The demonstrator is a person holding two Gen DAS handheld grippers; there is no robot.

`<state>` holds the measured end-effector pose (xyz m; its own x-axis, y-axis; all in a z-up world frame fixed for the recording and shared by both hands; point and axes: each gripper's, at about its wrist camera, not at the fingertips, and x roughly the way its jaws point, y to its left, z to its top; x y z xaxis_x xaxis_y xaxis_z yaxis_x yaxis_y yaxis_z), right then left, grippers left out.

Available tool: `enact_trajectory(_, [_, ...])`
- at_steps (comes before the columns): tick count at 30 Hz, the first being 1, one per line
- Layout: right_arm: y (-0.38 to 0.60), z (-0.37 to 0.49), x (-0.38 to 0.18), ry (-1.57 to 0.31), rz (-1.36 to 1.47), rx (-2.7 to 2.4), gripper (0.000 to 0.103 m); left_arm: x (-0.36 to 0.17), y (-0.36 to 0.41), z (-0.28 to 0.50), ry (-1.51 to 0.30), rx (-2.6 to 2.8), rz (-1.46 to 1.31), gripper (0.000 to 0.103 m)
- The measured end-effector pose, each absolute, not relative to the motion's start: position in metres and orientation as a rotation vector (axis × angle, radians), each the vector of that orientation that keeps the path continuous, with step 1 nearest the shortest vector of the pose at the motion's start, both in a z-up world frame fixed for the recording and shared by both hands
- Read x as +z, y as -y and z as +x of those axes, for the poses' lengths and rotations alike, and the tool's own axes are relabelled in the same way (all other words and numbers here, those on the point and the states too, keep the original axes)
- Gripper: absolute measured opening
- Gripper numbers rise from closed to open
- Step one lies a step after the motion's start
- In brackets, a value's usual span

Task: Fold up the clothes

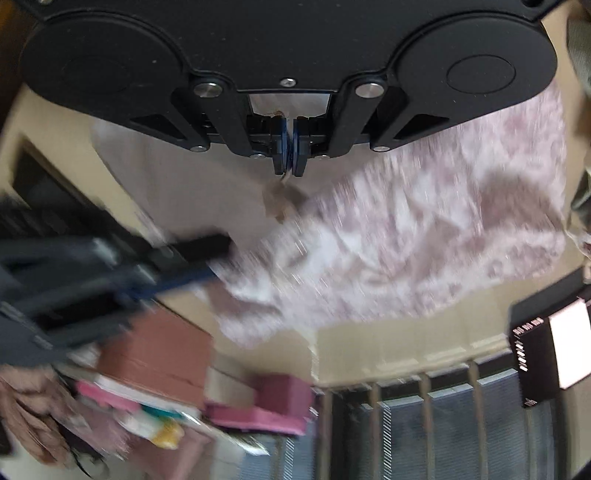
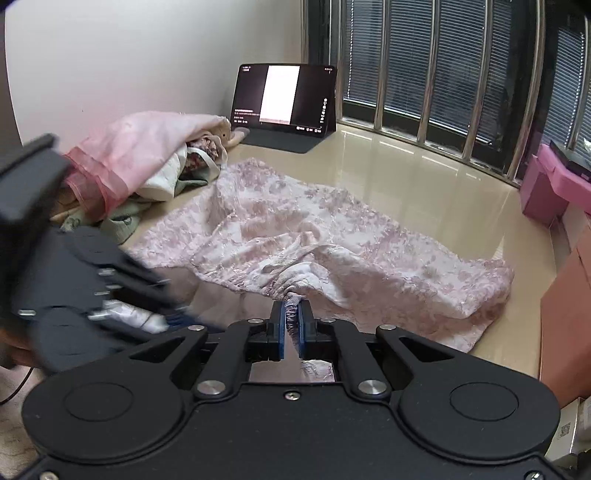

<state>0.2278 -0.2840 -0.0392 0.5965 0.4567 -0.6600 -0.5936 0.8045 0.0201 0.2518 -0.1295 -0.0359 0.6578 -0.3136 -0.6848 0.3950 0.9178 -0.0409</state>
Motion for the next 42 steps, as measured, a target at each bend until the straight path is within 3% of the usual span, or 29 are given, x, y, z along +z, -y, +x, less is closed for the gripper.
enact_trajectory(8, [0.283, 0.224, -0.050, -0.722, -0.193, 0.646, 0.006, -0.048, 0.129, 0.259, -0.740, -0.348, 0.046, 0.007])
enact_trajectory(13, [0.285, 0.225, -0.064, -0.754, -0.172, 0.646, 0.007, -0.048, 0.111, 0.245, -0.787, -0.373, 0.013, 0.051])
enact_trajectory(18, [0.287, 0.225, -0.077, -0.787, -0.172, 0.652, 0.009, -0.034, 0.090, 0.213, -0.799, -0.465, 0.001, 0.051])
enact_trajectory(24, [0.281, 0.218, -0.093, -0.860, -0.246, 0.631, 0.026, -0.010, 0.063, 0.182, -0.717, -0.467, 0.015, 0.051])
enact_trajectory(27, [0.292, 0.212, -0.078, -0.819, -0.139, 0.611, 0.035, -0.008, 0.034, 0.190, -0.677, -0.356, 0.000, 0.058])
enact_trajectory(32, [0.301, 0.215, -0.054, -0.702, 0.012, 0.551, 0.035, -0.020, 0.000, 0.219, -0.672, -0.178, 0.001, 0.056])
enact_trajectory(34, [0.294, 0.222, -0.054, -0.659, 0.023, 0.496, 0.035, -0.026, -0.005, 0.228, -0.692, -0.137, 0.006, 0.037])
enact_trajectory(36, [0.284, 0.230, -0.062, -0.648, 0.017, 0.448, 0.035, -0.035, -0.008, 0.234, -0.727, -0.139, -0.005, 0.027])
enact_trajectory(39, [0.272, 0.240, -0.086, -0.730, 0.001, 0.399, 0.034, -0.048, -0.012, 0.233, -0.769, -0.130, 0.023, 0.020])
enact_trajectory(42, [0.272, 0.239, -0.107, -0.769, 0.013, 0.367, 0.033, -0.054, -0.018, 0.227, -0.744, -0.141, 0.046, 0.020])
